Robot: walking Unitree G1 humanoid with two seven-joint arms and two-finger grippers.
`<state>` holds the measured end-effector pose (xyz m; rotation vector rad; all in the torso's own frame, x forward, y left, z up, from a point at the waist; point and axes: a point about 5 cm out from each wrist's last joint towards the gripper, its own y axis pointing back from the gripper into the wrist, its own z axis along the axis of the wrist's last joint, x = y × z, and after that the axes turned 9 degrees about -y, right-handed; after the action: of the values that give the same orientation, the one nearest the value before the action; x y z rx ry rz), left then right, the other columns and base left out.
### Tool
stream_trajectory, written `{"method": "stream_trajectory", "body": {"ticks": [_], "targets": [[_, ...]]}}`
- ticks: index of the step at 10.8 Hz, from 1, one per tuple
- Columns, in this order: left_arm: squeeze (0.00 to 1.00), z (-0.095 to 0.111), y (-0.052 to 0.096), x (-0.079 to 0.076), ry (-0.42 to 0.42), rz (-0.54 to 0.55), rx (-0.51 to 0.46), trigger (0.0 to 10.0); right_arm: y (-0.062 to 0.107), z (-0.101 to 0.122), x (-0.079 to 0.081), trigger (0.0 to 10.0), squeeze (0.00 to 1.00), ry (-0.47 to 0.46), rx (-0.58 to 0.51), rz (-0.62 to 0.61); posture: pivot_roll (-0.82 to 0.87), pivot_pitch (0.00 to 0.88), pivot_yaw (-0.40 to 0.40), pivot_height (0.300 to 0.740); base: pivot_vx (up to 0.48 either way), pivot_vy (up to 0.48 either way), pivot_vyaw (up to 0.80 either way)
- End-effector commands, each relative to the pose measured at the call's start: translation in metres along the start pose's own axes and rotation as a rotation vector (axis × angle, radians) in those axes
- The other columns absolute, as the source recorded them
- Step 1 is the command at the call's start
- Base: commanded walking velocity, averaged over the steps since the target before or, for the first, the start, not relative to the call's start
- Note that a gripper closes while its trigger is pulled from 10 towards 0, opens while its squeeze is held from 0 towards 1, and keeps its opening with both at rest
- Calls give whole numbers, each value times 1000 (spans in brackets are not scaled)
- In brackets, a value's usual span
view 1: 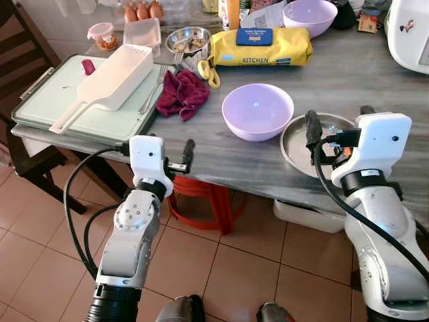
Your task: Setting the table
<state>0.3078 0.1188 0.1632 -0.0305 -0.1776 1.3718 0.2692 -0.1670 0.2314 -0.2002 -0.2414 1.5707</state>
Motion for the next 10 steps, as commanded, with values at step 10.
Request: {"method": "stream_trajectory", "body": {"ticks": [10], "targets": [[0,2,-3,10,-34,46,26,10000,-1,-4,4,10000,0,-23,3,12,-145,172,114,740,0,0,-528]]}}
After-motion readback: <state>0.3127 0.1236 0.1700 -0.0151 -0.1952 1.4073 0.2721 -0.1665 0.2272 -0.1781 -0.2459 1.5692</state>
